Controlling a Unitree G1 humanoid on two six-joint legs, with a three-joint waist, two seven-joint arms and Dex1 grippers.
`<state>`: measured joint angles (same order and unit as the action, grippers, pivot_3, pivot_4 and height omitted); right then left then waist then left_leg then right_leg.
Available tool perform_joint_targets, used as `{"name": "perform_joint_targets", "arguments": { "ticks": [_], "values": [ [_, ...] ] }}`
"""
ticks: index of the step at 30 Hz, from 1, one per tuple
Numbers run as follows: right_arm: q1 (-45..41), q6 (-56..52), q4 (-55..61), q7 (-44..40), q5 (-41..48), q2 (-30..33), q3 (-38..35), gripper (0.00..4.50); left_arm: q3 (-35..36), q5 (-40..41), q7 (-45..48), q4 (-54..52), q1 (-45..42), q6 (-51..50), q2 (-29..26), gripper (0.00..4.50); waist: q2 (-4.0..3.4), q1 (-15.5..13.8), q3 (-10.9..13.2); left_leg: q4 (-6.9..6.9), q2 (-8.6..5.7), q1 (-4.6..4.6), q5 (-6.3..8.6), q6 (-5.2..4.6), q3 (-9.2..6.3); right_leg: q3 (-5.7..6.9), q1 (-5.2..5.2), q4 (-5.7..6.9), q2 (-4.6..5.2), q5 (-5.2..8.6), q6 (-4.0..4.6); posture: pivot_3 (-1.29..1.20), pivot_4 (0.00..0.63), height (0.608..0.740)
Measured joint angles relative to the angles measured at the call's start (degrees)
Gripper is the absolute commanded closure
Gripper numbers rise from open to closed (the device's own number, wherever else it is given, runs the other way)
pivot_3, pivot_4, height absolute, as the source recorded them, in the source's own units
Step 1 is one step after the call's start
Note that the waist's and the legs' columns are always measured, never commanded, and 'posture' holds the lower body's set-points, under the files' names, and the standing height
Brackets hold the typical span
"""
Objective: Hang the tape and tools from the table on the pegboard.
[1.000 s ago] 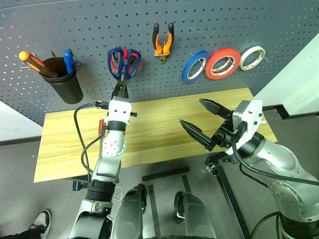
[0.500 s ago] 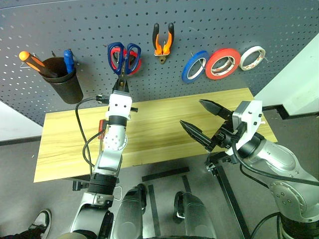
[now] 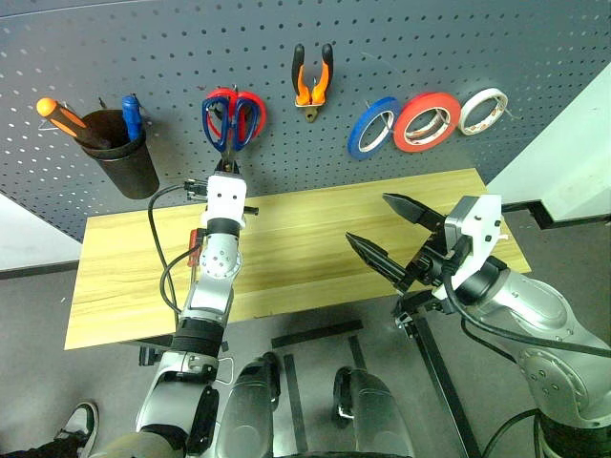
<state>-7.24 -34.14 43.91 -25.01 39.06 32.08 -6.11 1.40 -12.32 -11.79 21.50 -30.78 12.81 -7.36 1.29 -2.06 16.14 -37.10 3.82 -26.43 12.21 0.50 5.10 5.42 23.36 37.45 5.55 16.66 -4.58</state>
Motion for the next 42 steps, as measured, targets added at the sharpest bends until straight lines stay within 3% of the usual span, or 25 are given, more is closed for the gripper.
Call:
{"name": "perform_joint_targets", "arguments": {
  "ticks": [1,12,18,27,38,42],
  "values": [
    [0.0,0.0,0.0,-0.1,0.0,0.0,0.0,0.0,0.0,0.0,0.0,0.2,-0.1,0.0,0.0,3.97,0.0,0.0,0.0,0.0,0.0,0.0,0.0,0.0,0.0,0.0,0.0,0.0,0.0,0.0,0.0,-0.01,0.301,0.74],
    [0.0,0.1,0.0,0.0,0.0,0.0,0.0,0.0,0.1,1.0,0.6,-0.1,1.0,-2.2,0.1,0.4,0.0,0.0,0.0,-0.01,0.0,0.0,0.0,0.0,-0.01,0.0,-0.01,0.01,0.0,0.0,0.0,-0.01,0.303,0.74],
    [0.6,0.1,0.1,-0.2,0.0,0.3,-0.1,0.0,1.2,4.1,3.5,-7.3,8.1,-7.5,-0.7,0.4,0.0,0.1,0.0,0.01,0.03,0.02,0.0,0.01,-0.01,-0.01,0.0,0.02,0.0,0.0,0.0,0.0,0.307,0.74],
    [3.8,0.2,1.8,-3.9,1.3,2.1,-0.2,0.0,9.1,10.0,7.3,-17.3,15.7,-24.6,-4.5,0.4,-0.01,-0.1,0.0,-0.05,0.03,0.07,0.0,0.01,-0.07,-0.01,-0.09,0.04,0.01,0.0,0.0,0.01,0.304,0.74],
    [2.6,0.3,1.8,-4.9,1.8,2.4,0.0,0.0,15.1,17.8,11.7,-12.0,7.3,-43.8,-9.2,0.4,0.03,-0.1,0.1,-0.03,0.01,0.07,-0.01,0.01,-0.08,0.0,-0.08,0.04,0.0,0.01,0.0,0.01,0.321,0.74],
    [2.1,0.2,1.8,-4.7,2.2,2.4,0.0,0.0,14.0,18.8,15.4,-8.4,6.0,-47.5,-11.2,0.4,0.03,-0.1,0.2,-0.02,0.01,0.07,-0.01,0.02,-0.07,0.0,-0.07,0.04,0.0,0.01,0.0,0.01,0.324,0.74]
  ]
}}
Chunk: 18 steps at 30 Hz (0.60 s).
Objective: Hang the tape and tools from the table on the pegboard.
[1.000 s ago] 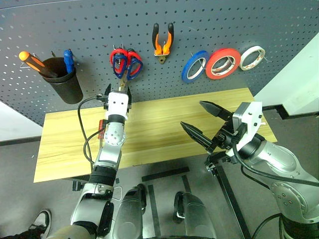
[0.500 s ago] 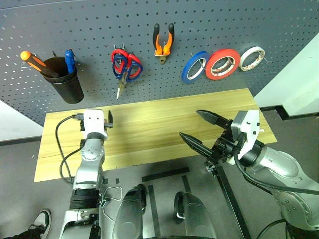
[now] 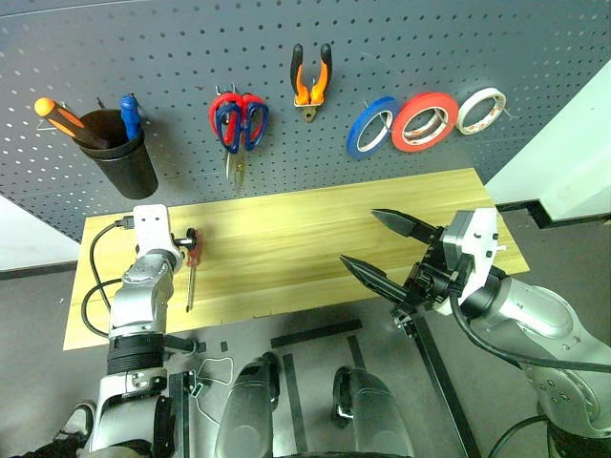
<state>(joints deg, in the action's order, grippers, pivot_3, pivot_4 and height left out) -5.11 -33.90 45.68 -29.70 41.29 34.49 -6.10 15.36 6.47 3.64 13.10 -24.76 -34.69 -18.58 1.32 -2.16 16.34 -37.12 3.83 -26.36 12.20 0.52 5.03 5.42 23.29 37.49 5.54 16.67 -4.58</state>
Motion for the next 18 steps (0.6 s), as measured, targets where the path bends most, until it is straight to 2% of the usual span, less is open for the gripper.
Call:
{"name": "perform_joint_targets", "arguments": {
  "ticks": [8,18],
  "values": [
    [-0.4,-0.3,0.0,1.0,0.2,0.0,0.1,0.0,-2.9,0.5,4.4,2.7,-0.4,-6.2,-1.2,0.4,-0.01,0.0,0.1,0.0,0.0,0.0,0.0,0.0,-0.01,0.0,0.0,0.0,0.01,0.0,0.0,0.0,0.328,0.74],
    [-0.4,-0.7,0.0,1.7,0.5,0.2,0.1,0.0,-3.0,0.2,4.9,6.8,-0.3,-4.9,-2.5,0.4,-0.07,-0.1,0.3,0.01,0.01,-0.01,0.0,0.0,0.0,-0.01,0.01,-0.01,0.05,0.0,0.01,0.0,0.333,0.74]
  ]
}}
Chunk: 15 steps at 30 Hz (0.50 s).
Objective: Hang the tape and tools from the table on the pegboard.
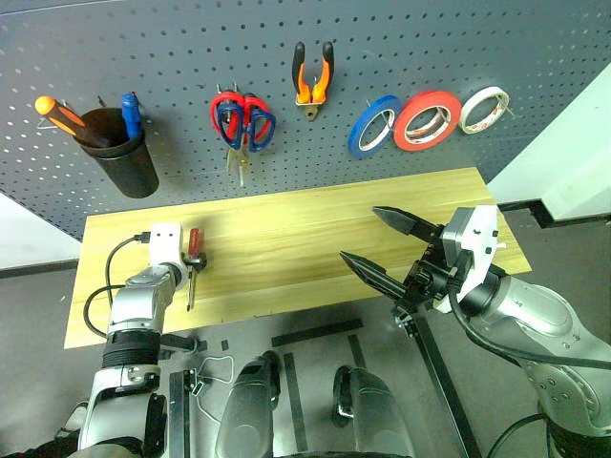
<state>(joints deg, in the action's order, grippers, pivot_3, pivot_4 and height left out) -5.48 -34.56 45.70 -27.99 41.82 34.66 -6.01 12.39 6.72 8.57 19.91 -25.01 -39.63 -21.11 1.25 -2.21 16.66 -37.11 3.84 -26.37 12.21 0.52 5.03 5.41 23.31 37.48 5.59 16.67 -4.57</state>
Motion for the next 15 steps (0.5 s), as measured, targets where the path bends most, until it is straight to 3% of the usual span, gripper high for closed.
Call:
{"name": "perform_joint_targets", "arguments": {
  "ticks": [5,7,9,15],
  "values": [
    [0.0,0.0,0.0,0.5,0.0,0.1,0.0,0.0,-0.1,0.0,0.1,0.4,0.0,0.1,0.0,0.4,-0.01,0.1,0.2,0.01,0.0,0.0,0.0,0.0,0.0,0.0,0.01,0.0,0.0,0.0,0.0,-0.01,0.335,0.74],
    [0.0,0.0,0.0,0.6,0.0,0.1,0.0,0.0,-0.2,0.0,0.1,0.8,-0.2,0.2,0.0,0.77,-0.03,0.0,0.3,0.01,0.0,0.0,0.0,0.0,0.0,0.0,0.01,0.0,0.0,0.0,0.0,-0.01,0.335,0.74],
    [0.0,-0.1,0.0,0.7,0.0,0.1,0.0,0.0,-0.4,0.0,0.2,1.6,-0.6,0.3,0.0,1.29,-0.02,0.0,0.4,0.01,0.0,0.0,0.0,0.0,0.0,0.0,0.01,0.0,0.0,0.0,0.0,-0.01,0.335,0.74],
    [0.0,-0.1,0.0,1.1,0.0,0.1,0.0,0.0,-1.5,0.0,1.0,1.7,-1.1,0.5,0.4,3.44,-0.02,0.1,0.4,0.02,0.0,-0.01,0.0,0.0,0.01,0.0,0.01,-0.01,0.01,0.0,0.0,0.0,0.332,0.74]
  ]
}}
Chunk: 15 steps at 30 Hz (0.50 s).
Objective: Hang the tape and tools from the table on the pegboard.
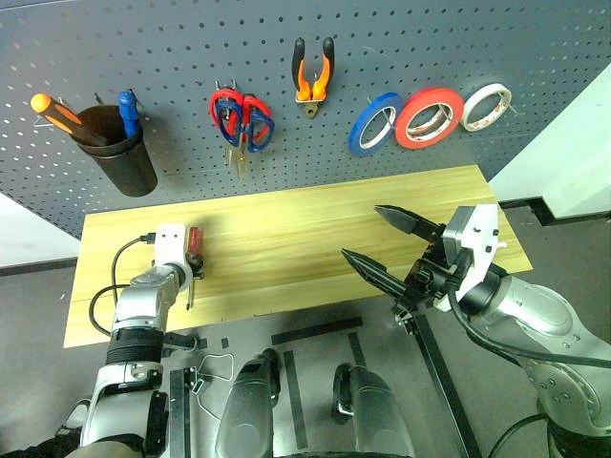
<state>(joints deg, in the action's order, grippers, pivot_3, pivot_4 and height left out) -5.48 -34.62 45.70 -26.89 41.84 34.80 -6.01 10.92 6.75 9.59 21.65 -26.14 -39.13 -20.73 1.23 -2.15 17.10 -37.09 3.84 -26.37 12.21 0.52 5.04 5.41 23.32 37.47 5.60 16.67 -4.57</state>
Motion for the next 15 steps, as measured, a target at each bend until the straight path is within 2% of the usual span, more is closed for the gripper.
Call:
{"name": "perform_joint_targets", "arguments": {
  "ticks": [1,9,12,15],
  "values": [
    [0.0,0.0,0.0,0.0,0.0,0.0,0.0,0.0,0.0,0.0,0.0,0.0,0.0,0.1,0.0,3.7,0.0,0.0,0.0,0.0,0.0,0.0,0.0,0.0,0.0,0.0,0.0,0.0,0.0,0.0,0.0,0.0,0.331,0.74],
    [-0.1,0.0,0.0,-0.1,-0.3,0.0,0.0,0.0,-1.3,0.0,0.6,-3.3,1.5,-0.6,0.5,3.7,0.0,0.0,0.0,0.02,0.0,-0.01,0.0,0.0,0.01,0.0,0.01,-0.02,0.0,0.0,0.0,0.01,0.321,0.74],
    [-0.3,0.1,-0.2,-0.2,-0.7,0.0,0.3,0.0,-3.8,-0.4,2.1,-9.9,5.4,0.3,0.7,3.7,0.0,0.0,0.0,0.04,0.0,-0.02,0.0,0.01,0.02,-0.01,0.01,-0.06,0.02,0.0,0.0,0.01,0.316,0.74],
    [-0.6,0.2,-0.7,-0.5,-1.3,0.0,0.6,0.0,-7.7,-1.7,3.8,-18.2,12.4,5.6,0.7,3.7,-0.01,0.1,0.0,0.1,0.0,-0.01,0.0,0.02,0.03,-0.03,0.01,-0.11,0.08,0.0,0.0,0.01,0.304,0.74]
  ]
}}
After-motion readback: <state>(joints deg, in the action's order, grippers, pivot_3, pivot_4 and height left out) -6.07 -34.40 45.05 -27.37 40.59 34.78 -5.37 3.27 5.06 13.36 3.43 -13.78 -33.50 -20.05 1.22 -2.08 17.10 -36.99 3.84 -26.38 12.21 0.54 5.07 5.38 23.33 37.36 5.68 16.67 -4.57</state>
